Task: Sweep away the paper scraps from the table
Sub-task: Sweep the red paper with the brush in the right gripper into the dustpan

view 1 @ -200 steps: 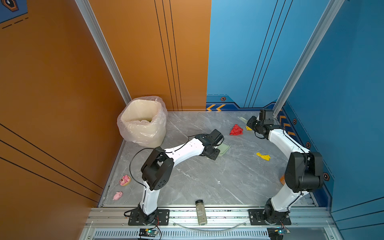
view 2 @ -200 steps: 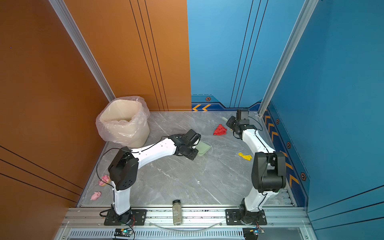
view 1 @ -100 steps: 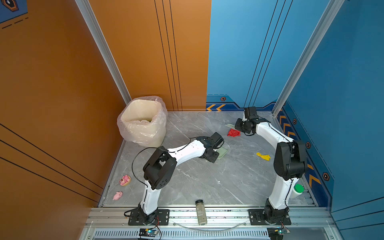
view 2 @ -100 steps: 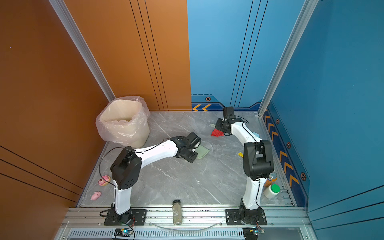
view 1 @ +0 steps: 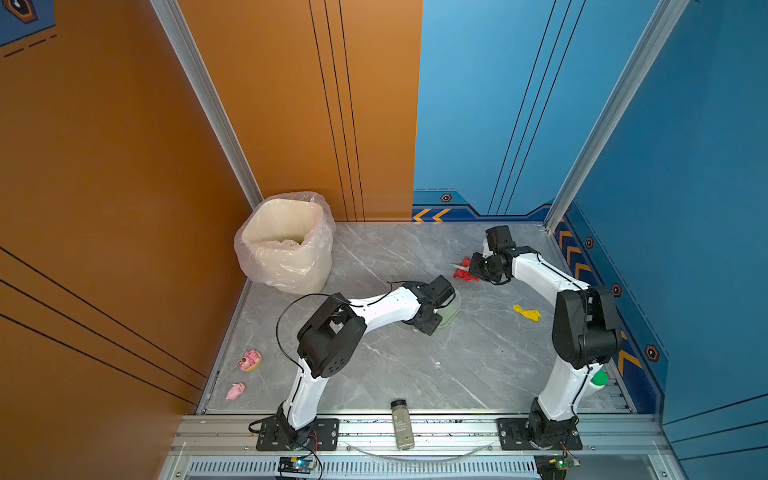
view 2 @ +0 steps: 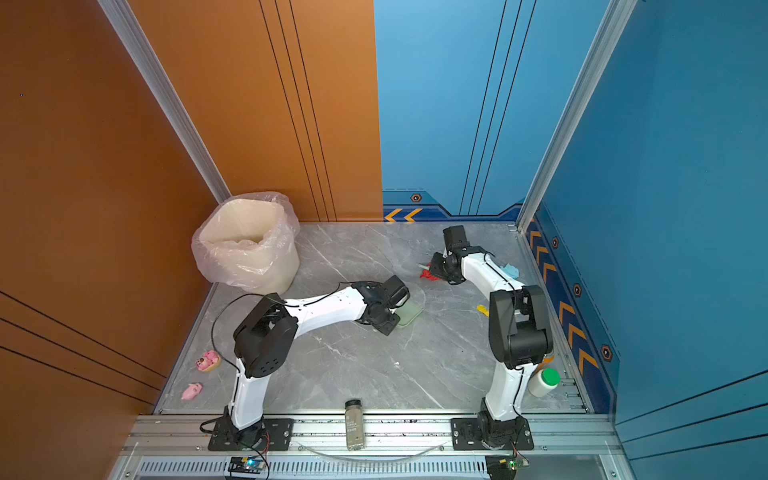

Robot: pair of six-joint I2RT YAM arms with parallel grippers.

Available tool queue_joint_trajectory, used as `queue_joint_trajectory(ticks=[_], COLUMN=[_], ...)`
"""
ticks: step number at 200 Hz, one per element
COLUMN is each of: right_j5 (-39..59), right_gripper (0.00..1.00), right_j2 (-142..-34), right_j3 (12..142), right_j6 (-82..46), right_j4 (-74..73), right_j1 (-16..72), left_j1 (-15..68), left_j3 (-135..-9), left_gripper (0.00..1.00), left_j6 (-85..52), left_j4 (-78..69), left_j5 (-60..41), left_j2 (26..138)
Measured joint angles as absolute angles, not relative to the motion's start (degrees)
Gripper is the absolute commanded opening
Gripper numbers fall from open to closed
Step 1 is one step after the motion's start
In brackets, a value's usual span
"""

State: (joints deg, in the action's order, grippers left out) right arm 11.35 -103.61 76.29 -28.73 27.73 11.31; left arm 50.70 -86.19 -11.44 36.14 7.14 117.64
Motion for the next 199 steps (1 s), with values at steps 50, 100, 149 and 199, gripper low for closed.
queue_joint_trajectory(ticks=[50,100,149,199], right_j5=[13.8,16.71,16.91,7.38], right_gripper=[0.0,0.0,0.0,0.0], right_j2=[-92.73,-85.58,-84.53,-85.41], right_j3=[68.31,65.39,66.22,67.24], right_j6=[-28.29,-28.49,-28.49,-27.44], right_j4=[33.1,34.83,34.94,36.73], right_j1=[16.75,12.8,7.11,7.07], left_j1=[50.7,50.76,50.92,52.07], left_j3=[-85.45,-85.45,-85.23,-85.14], left_gripper=[0.0,0.0,0.0,0.0], left_j6=[-11.6,-11.62,-11.6,-11.03], left_j4=[35.9,35.68,35.03,34.02], left_j5=[7.57,7.53,7.49,6.85], left_j2=[117.91,117.95,117.97,117.99])
